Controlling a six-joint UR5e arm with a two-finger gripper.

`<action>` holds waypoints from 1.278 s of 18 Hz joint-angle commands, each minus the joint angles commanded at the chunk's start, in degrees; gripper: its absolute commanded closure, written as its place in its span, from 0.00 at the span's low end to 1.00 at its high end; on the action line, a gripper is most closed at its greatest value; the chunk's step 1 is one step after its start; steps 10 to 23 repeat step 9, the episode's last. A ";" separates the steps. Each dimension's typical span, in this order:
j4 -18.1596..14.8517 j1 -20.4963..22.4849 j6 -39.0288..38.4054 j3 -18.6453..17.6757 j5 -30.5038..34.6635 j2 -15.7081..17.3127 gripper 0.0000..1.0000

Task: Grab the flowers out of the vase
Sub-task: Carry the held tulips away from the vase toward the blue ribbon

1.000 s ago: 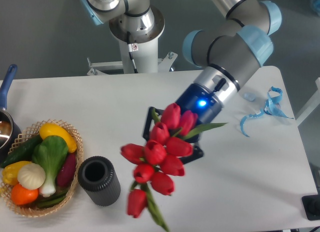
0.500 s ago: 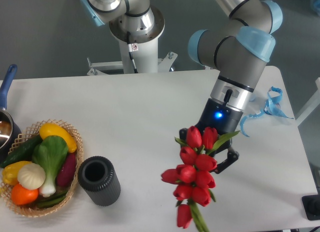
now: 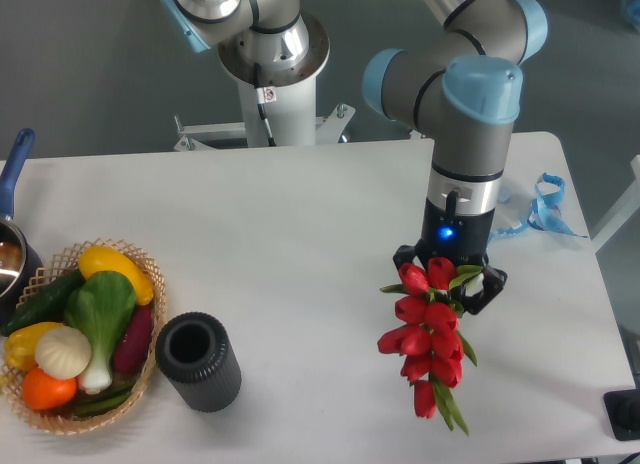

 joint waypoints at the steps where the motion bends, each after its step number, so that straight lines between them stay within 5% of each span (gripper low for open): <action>1: -0.80 -0.18 0.00 -0.53 1.67 0.44 0.92; 6: -2.21 -1.50 0.09 -1.76 6.78 0.97 0.89; 23: -2.22 -1.85 0.09 -2.29 6.96 0.97 0.89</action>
